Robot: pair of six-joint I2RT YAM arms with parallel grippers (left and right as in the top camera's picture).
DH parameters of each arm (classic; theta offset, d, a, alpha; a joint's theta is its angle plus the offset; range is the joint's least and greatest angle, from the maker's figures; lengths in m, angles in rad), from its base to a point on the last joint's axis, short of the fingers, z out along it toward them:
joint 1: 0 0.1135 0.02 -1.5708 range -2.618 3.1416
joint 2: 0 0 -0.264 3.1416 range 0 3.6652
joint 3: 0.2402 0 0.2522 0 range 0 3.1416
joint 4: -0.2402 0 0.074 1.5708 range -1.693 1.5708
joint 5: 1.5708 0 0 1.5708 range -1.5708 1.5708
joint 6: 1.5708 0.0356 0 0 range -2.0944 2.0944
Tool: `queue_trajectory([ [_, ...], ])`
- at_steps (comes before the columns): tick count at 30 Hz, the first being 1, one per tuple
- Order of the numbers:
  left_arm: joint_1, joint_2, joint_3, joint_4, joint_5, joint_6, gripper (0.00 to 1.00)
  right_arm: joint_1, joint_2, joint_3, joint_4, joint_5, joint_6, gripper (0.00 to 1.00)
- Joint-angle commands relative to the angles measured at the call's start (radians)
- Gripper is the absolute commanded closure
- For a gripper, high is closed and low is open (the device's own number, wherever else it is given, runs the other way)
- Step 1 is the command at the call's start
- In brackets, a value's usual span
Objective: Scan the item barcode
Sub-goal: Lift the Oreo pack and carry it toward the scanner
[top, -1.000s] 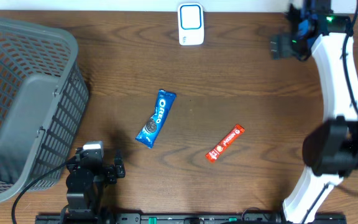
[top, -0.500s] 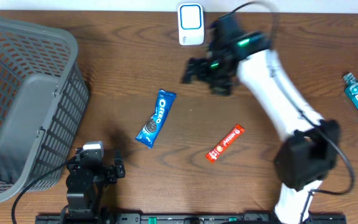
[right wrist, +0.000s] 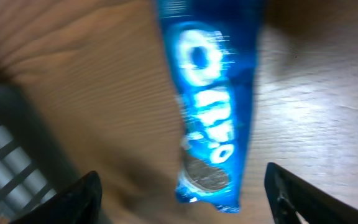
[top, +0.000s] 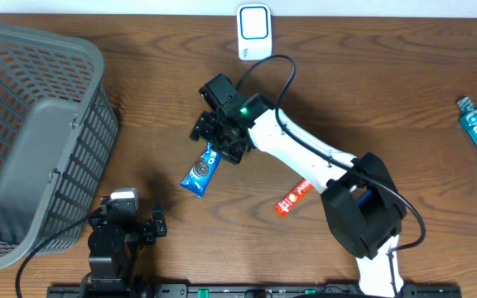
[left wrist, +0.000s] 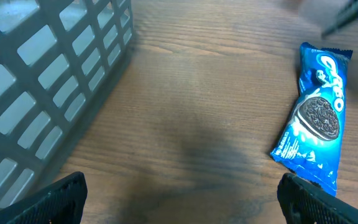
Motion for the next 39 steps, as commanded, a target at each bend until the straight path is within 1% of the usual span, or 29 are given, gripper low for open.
queue_trajectory([
  [1,0.004,-0.005,-0.008,-0.013,-0.012,-0.016,0.02,-0.002,0.041,0.046,-0.047,0.080,0.099,0.25],
  [4,0.004,-0.005,-0.008,-0.013,-0.012,-0.016,0.02,0.001,0.060,0.078,-0.065,0.099,0.119,0.25],
  [11,0.004,-0.005,-0.008,-0.013,-0.012,-0.016,0.02,0.033,0.198,0.206,-0.083,0.101,0.140,0.27],
  [12,0.004,-0.005,-0.008,-0.013,-0.012,-0.016,0.02,0.036,0.222,0.231,-0.101,0.099,0.140,0.27],
  [13,0.004,-0.005,-0.008,-0.013,-0.012,-0.016,0.02,0.039,0.275,0.288,-0.153,0.098,0.139,0.31],
  [14,0.004,-0.005,-0.008,-0.013,-0.012,-0.016,0.02,0.039,0.303,0.317,-0.191,0.098,0.139,0.32],
  [18,0.004,-0.005,-0.008,-0.013,-0.012,-0.016,0.02,0.039,0.365,0.391,-0.311,0.096,0.117,0.36],
  [19,0.004,-0.005,-0.008,-0.013,-0.012,-0.016,0.02,0.039,0.369,0.396,-0.329,0.099,0.115,0.39],
  [22,0.004,-0.005,-0.008,-0.013,-0.012,-0.016,0.02,0.035,0.369,0.396,-0.385,0.118,0.114,0.65],
  [23,0.004,-0.005,-0.008,-0.013,-0.012,-0.016,0.02,0.034,0.369,0.397,-0.400,0.117,0.114,0.69],
  [25,0.004,-0.005,-0.008,-0.013,-0.012,-0.016,0.02,0.030,0.369,0.400,-0.427,0.117,0.113,0.86],
  [27,0.004,-0.005,-0.008,-0.013,-0.012,-0.016,0.02,0.024,0.364,0.401,-0.427,0.110,0.079,0.98],
  [33,0.004,-0.005,-0.008,-0.013,-0.012,-0.016,0.02,0.005,0.288,0.406,-0.362,0.046,-0.151,0.99],
  [38,0.004,-0.005,-0.008,-0.013,-0.012,-0.016,0.02,-0.005,0.130,0.406,-0.371,0.041,-0.328,0.99],
  [39,0.004,-0.005,-0.008,-0.013,-0.012,-0.016,0.02,-0.007,0.092,0.406,-0.370,0.025,-0.381,0.99],
])
